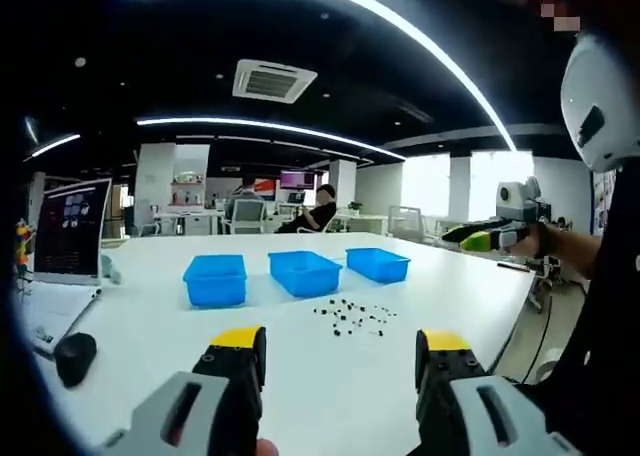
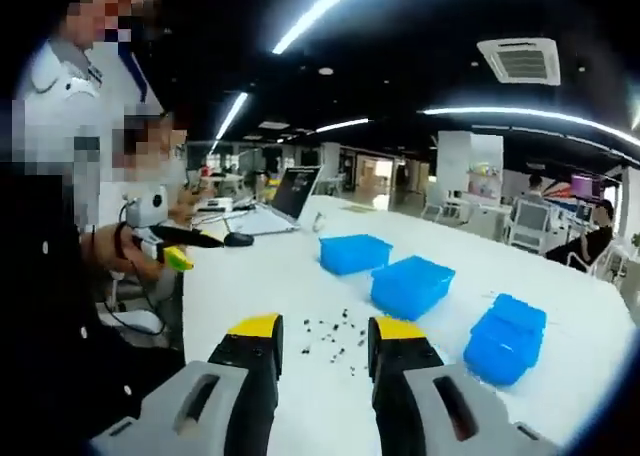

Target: Pick up the resistors one by one and place each resistor into its matching bin, sorting the parts by color and model until every resistor is separated into the correct bin for its type

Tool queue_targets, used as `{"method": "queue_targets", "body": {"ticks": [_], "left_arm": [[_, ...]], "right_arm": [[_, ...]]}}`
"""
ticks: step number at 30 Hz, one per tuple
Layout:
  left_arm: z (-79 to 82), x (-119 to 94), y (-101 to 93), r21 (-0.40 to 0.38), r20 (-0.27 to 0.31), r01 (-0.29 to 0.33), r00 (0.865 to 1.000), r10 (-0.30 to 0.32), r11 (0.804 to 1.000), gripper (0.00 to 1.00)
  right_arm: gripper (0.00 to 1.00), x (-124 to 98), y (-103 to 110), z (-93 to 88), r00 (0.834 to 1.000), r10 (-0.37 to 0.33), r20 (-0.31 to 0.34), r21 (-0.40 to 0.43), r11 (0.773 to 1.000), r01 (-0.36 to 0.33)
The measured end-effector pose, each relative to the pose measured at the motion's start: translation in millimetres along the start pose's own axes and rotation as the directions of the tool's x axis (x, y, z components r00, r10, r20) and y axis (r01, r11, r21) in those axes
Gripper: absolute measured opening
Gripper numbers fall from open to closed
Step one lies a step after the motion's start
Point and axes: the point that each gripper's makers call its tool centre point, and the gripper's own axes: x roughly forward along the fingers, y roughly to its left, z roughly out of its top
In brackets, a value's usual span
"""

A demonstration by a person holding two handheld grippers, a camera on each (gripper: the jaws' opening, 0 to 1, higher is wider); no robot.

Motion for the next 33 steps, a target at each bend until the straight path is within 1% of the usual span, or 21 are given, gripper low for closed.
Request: {"method": "queue_targets", "body": {"ticks": [2, 5, 7, 9, 11, 12, 13, 15, 16, 17, 18, 19, 20, 21, 22, 23, 24, 25, 29, 32, 33], "left_arm": [[-3.3, -1.5, 2.4, 0.008, -0.010, -0.011, 1.000, 0.011, 1.000, 0.61], [-9.0, -3.5, 5.7, 0.004, -0.029, -0.019, 0.999, 0.019, 1.000, 0.61], [-10.3, -5.5, 7.5, -0.002, -0.030, -0.023, 0.999, 0.023, 1.000, 0.61], [-10.8, -7.4, 9.2, -0.008, -0.029, -0.028, 0.999, 0.027, 1.000, 0.61], [-11.6, -9.1, 12.0, -0.013, -0.029, -0.036, 0.999, 0.035, 0.999, 0.61], [-11.8, -10.1, 13.3, -0.015, -0.028, -0.039, 0.999, 0.039, 0.999, 0.61], [-11.9, -10.8, 14.6, -0.017, -0.028, -0.043, 0.999, 0.042, 0.999, 0.61], [-12.0, -12.1, 16.5, -0.019, -0.027, -0.048, 0.998, 0.048, 0.999, 0.61], [-11.9, -12.8, 17.8, -0.020, -0.026, -0.051, 0.998, 0.051, 0.998, 0.61], [-11.9, -13.5, 18.9, -0.022, -0.026, -0.054, 0.998, 0.054, 0.998, 0.61], [-12.3, -14.1, 20.0, -0.023, -0.028, -0.059, 0.998, 0.058, 0.998, 0.61], [-13.0, -14.7, 20.5, -0.020, -0.032, -0.061, 0.998, 0.061, 0.998, 0.61], [-15.1, -15.5, 21.7, -0.013, -0.045, -0.066, 0.997, 0.066, 0.998, 0.61], [-20.3, -16.4, 24.0, 0.000, -0.075, -0.076, 0.994, 0.076, 0.997, 0.61], [-21.9, -16.2, 24.7, 0.011, -0.083, -0.077, 0.994, 0.078, 0.997, 0.61], [-22.9, -15.9, 25.0, 0.015, -0.084, -0.079, 0.993, 0.080, 0.997, 0.61], [-23.7, -16.1, 25.7, 0.014, -0.087, -0.080, 0.993, 0.081, 0.997, 0.61], [-24.2, -16.4, 26.0, 0.011, -0.089, -0.082, 0.993, 0.082, 0.997, 0.61], [-21.8, -16.5, 29.4, 0.019, -0.083, -0.110, 0.990, 0.111, 0.994, 0.61], [-19.3, -16.6, 29.3, 0.023, -0.073, -0.117, 0.990, 0.118, 0.993, 0.61], [-18.8, -16.7, 29.2, 0.023, -0.071, -0.117, 0.990, 0.118, 0.993, 0.61]], "right_arm": [[0.35, 10.5, -0.5, 5.1, 0.998, 0.048, -0.026, -0.046, 0.998, -0.050], [0.34, 28.9, -3.3, 6.7, 0.990, 0.099, -0.095, -0.106, 0.988, -0.109], [0.34, 41.7, -1.5, 4.7, 0.978, 0.145, -0.148, -0.143, 0.976, -0.166], [0.34, 54.4, -2.8, 2.3, 0.966, 0.170, -0.193, -0.195, 0.959, -0.208], [0.34, 64.7, -3.4, -1.1, 0.954, 0.194, -0.227, -0.194, 0.951, -0.240], [0.33, 71.7, -5.2, -1.3, 0.952, 0.198, -0.233, -0.191, 0.951, -0.244], [0.33, 78.1, -6.5, -3.4, 0.947, 0.205, -0.249, -0.185, 0.949, -0.254], [0.32, 91.5, -7.6, -12.4, 0.926, 0.223, -0.305, -0.156, 0.947, -0.279], [0.32, 96.4, -9.8, -18.6, 0.913, 0.220, -0.344, -0.138, 0.950, -0.281], [0.32, 102.8, -11.0, -21.6, 0.905, 0.223, -0.361, -0.129, 0.950, -0.285], [0.31, 107.3, -12.2, -27.4, 0.891, 0.223, -0.396, -0.104, 0.953, -0.285], [0.30, 112.5, -11.1, -31.2, 0.877, 0.236, -0.418, -0.087, 0.951, -0.297], [0.30, 116.7, -12.8, -37.0, 0.862, 0.231, -0.452, -0.072, 0.953, -0.293], [0.29, 119.5, -13.5, -42.4, 0.842, 0.238, -0.484, -0.057, 0.952, -0.302], [0.29, 122.9, -13.7, -46.9, 0.825, 0.246, -0.509, -0.046, 0.949, -0.311], [0.28, 126.2, -14.4, -52.1, 0.808, 0.242, -0.538, -0.024, 0.953, -0.301], [0.27, 131.1, -13.2, -55.1, 0.797, 0.250, -0.550, -0.013, 0.952, -0.307], [0.27, 134.5, -14.3, -60.5, 0.782, 0.247, -0.572, 0.003, 0.954, -0.299], [0.26, 149.6, -10.0, -74.2, 0.742, 0.244, -0.624, 0.024, 0.955, -0.294], [0.24, 156.2, -6.6, -84.3, 0.711, 0.241, -0.660, 0.035, 0.956, -0.291], [0.24, 158.6, -5.0, -86.3, 0.705, 0.245, -0.665, 0.040, 0.955, -0.294]]}}
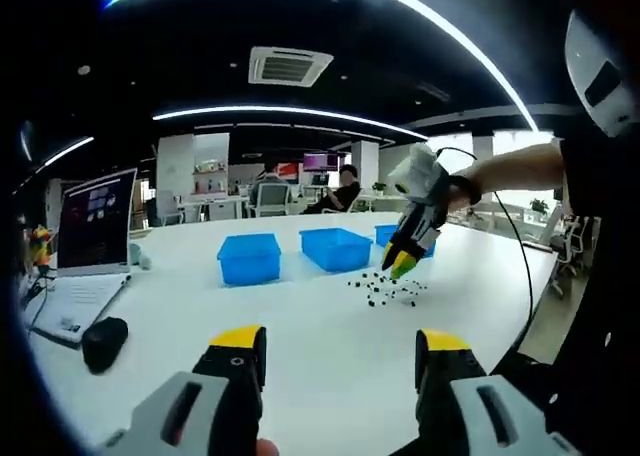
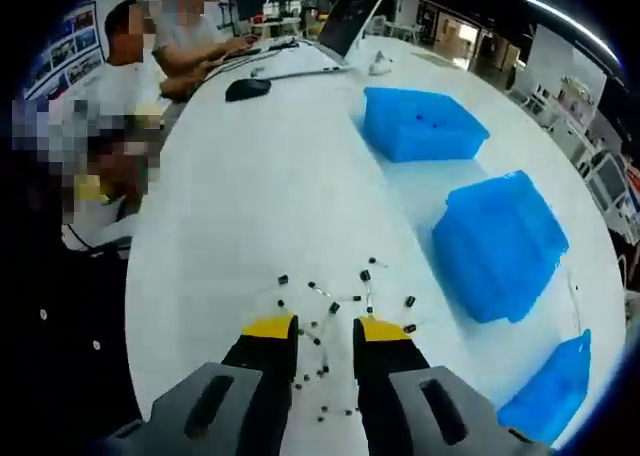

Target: Pick up the resistors one by one and place each resistor into its matching bin, sorting the parts by color and model until every resistor is separated into the correct bin for its type

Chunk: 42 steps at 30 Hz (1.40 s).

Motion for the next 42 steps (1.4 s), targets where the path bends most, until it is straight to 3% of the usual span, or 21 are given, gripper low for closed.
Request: {"method": "queue_targets", "body": {"ticks": [5, 18, 24, 27, 31, 33, 37, 39, 42], "left_arm": [[-3.1, -0.3, -2.4, -0.003, -0.006, 0.002, 1.000, -0.002, 1.000, 0.61], [-5.5, -4.3, 0.0, -0.023, 0.008, 0.005, 1.000, -0.005, 1.000, 0.60], [-12.3, -1.2, -5.2, -0.036, -0.001, 0.015, 1.000, -0.015, 0.999, 0.60], [-14.6, 1.9, -9.6, -0.030, -0.012, 0.027, 1.000, -0.028, 0.999, 0.60], [-10.1, 3.6, -12.0, -0.028, -0.002, 0.034, 0.999, -0.034, 0.999, 0.60], [-6.3, 4.7, -11.6, -0.029, 0.007, 0.032, 0.999, -0.032, 0.999, 0.60], [1.2, 6.8, -11.0, -0.026, 0.022, 0.031, 0.999, -0.030, 0.999, 0.59], [4.3, 8.7, -12.4, -0.018, 0.024, 0.036, 0.999, -0.035, 0.999, 0.59], [10.8, 12.5, -16.7, -0.010, 0.034, 0.046, 0.998, -0.045, 0.999, 0.60]], "right_arm": [[0.23, 13.8, -3.2, -5.1, 0.999, -0.008, -0.049, 0.023, 1.000, 0.009], [0.16, 25.8, -6.0, -5.5, 0.995, -0.026, -0.096, 0.038, 0.999, 0.030], [0.08, 27.5, -6.7, -5.1, 0.990, -0.064, -0.122, 0.007, 0.998, 0.066], [0.07, 28.4, -6.2, -3.5, 0.988, -0.079, -0.132, -0.047, 0.996, 0.074], [0.07, 26.3, -7.6, -5.9, 0.989, -0.084, -0.126, -0.054, 0.996, 0.078], [0.07, 21.7, -5.4, -4.4, 0.994, -0.064, -0.087, -0.017, 0.998, 0.063], [0.07, -4.1, -11.3, 6.0, 0.994, -0.094, 0.053, 0.073, 0.993, 0.090], [0.06, -20.9, -8.7, 7.7, 0.986, -0.100, 0.134, 0.093, 0.992, 0.088], [0.06, -49.2, -6.0, 4.2, 0.958, -0.144, 0.247, 0.149, 0.983, 0.110]]}}
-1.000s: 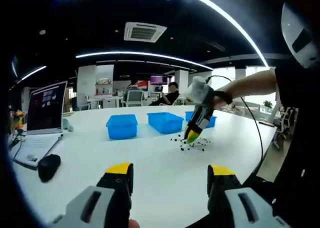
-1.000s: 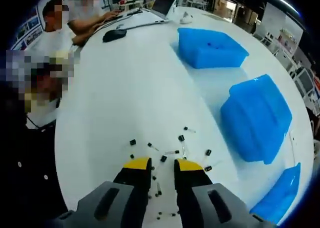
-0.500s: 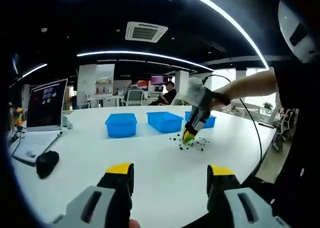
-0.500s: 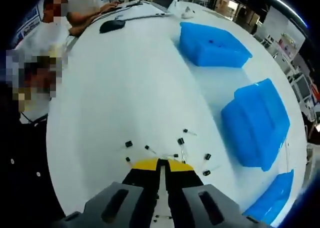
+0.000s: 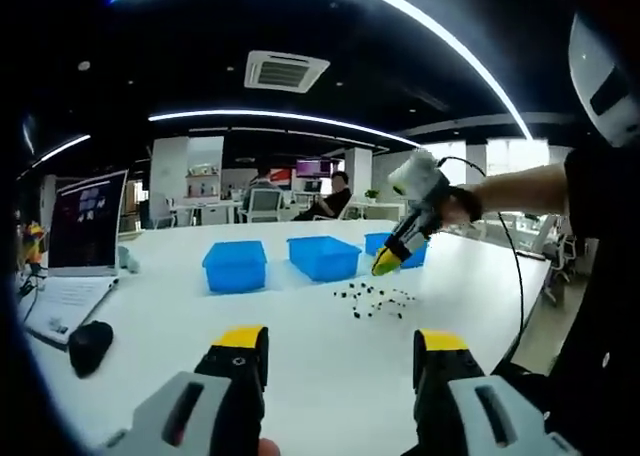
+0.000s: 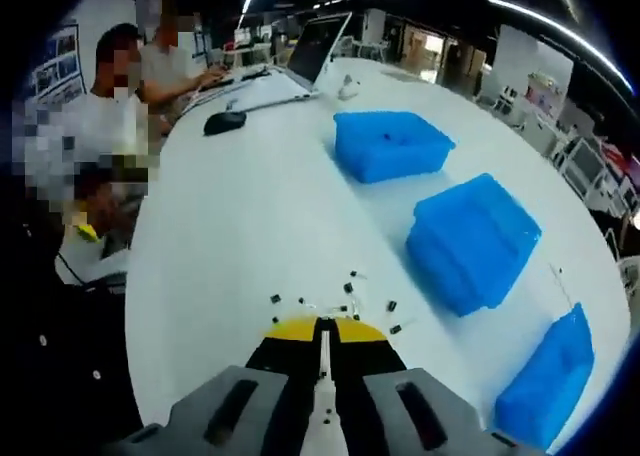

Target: Pick up the resistors one by one and place each resistor into its matching bin, sorting the parts by color and model until every resistor is separated into the correct bin for its type

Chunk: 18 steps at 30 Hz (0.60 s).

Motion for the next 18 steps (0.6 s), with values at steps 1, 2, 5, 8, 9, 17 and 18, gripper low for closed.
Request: {"method": "queue_targets", "body": {"ticks": [1, 2, 5, 8, 9, 17, 18], "left_arm": [[2.5, 1.5, -2.0, 0.003, 0.006, 0.005, 1.000, -0.005, 1.000, 0.60], [5.7, 2.9, -4.1, 0.005, 0.016, 0.010, 1.000, -0.010, 1.000, 0.60], [14.4, 6.1, -9.9, 0.003, 0.041, 0.026, 0.999, -0.026, 1.000, 0.60], [23.1, 7.8, -14.6, 0.007, 0.065, 0.033, 0.997, -0.034, 0.999, 0.60], [25.0, 8.1, -15.5, 0.008, 0.069, 0.035, 0.997, -0.036, 0.999, 0.60], [33.3, 5.8, -19.5, 0.035, 0.071, 0.033, 0.997, -0.035, 0.999, 0.60], [32.8, 5.2, -20.2, 0.041, 0.067, 0.036, 0.997, -0.038, 0.999, 0.60]], "right_arm": [[0.06, -10.1, -0.2, 1.3, 0.999, -0.013, 0.046, 0.014, 1.000, 0.012], [0.06, -20.6, 1.8, 4.0, 0.994, -0.020, 0.104, 0.030, 0.999, 0.017], [0.06, -58.0, 2.0, 7.4, 0.955, -0.105, 0.277, 0.113, 0.991, 0.076], [0.06, -91.0, 5.3, 8.4, 0.884, -0.193, 0.426, 0.165, 0.977, 0.134], [0.06, -98.0, 7.9, 8.6, 0.862, -0.210, 0.461, 0.179, 0.974, 0.141], [0.06, -138.1, 38.4, 5.5, 0.663, -0.383, 0.643, 0.316, 0.921, 0.226], [0.06, -137.3, 40.8, 9.0, 0.663, -0.376, 0.647, 0.302, 0.925, 0.230]]}}
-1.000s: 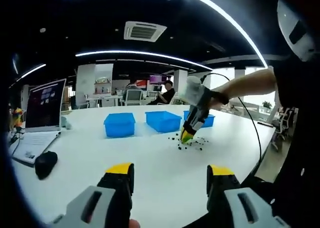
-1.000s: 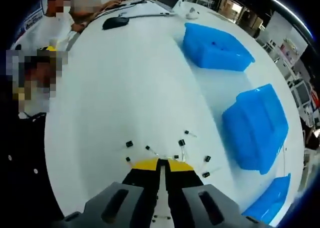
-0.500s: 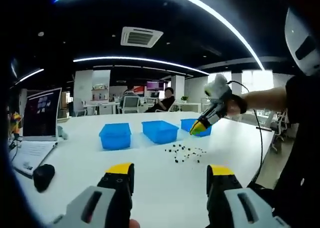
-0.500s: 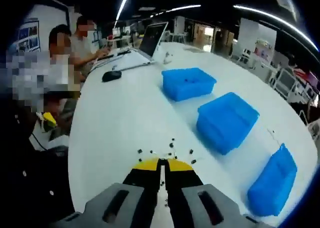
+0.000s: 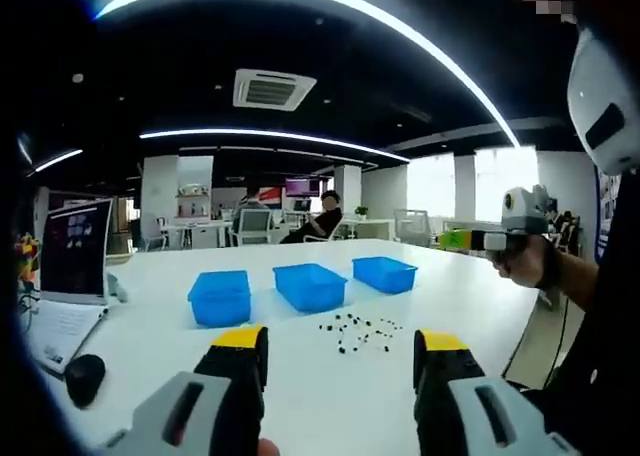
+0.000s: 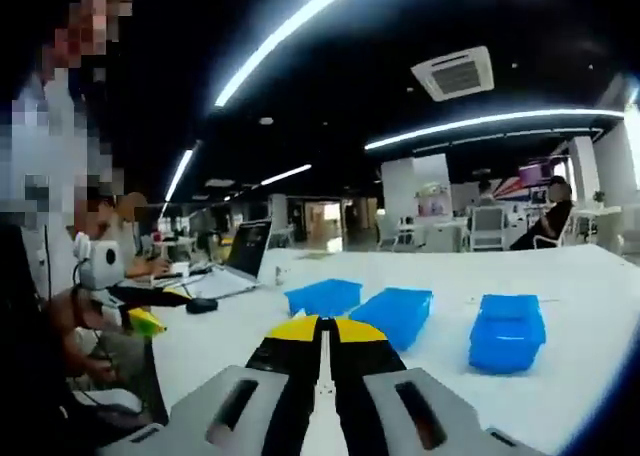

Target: Pick up the resistors one by one and place each resistor into its matching bin, sorting the parts by color and model until every resistor is separated into the correct bin for its type

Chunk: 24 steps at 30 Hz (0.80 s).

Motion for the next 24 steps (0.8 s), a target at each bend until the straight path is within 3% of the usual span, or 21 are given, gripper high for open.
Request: {"method": "queue_targets", "body": {"ticks": [4, 8, 13, 14, 19, 22, 24], "left_arm": [[-1.2, -3.7, 1.7, -0.004, 0.001, -0.005, 1.000, 0.005, 1.000, 0.60], [-2.9, -7.7, 5.6, -0.002, -0.001, -0.034, 0.999, 0.034, 0.999, 0.60], [-3.5, -14.2, 21.5, -0.006, 0.002, -0.115, 0.993, 0.115, 0.993, 0.60], [-3.3, -15.3, 24.1, -0.016, 0.005, -0.122, 0.992, 0.122, 0.992, 0.60], [-1.2, -21.3, 38.1, -0.029, 0.019, -0.181, 0.983, 0.182, 0.983, 0.59], [0.7, -24.2, 45.7, -0.040, 0.028, -0.207, 0.978, 0.209, 0.977, 0.59], [0.3, -27.8, 55.8, -0.018, 0.023, -0.261, 0.965, 0.262, 0.965, 0.61]], "right_arm": [[0.06, 21.2, 4.8, 11.1, 1.000, 0.027, -0.002, -0.036, 0.999, -0.028], [0.06, 58.1, 10.9, 27.8, 0.996, 0.085, 0.019, -0.024, 0.996, -0.085], [0.06, 137.2, 24.2, 45.5, 0.981, 0.193, 0.011, -0.023, 0.981, -0.192], [0.06, 153.7, 26.3, 43.3, 0.978, 0.208, -0.019, -0.013, 0.978, -0.208], [0.06, 228.2, 25.8, 46.6, 0.979, 0.200, -0.022, -0.079, 0.976, -0.201], [0.06, 274.3, 23.6, 35.9, 0.981, 0.183, -0.058, -0.116, 0.975, -0.188], [0.06, 298.4, 24.7, 25.2, 0.978, 0.185, -0.097, -0.113, 0.974, -0.196]]}}
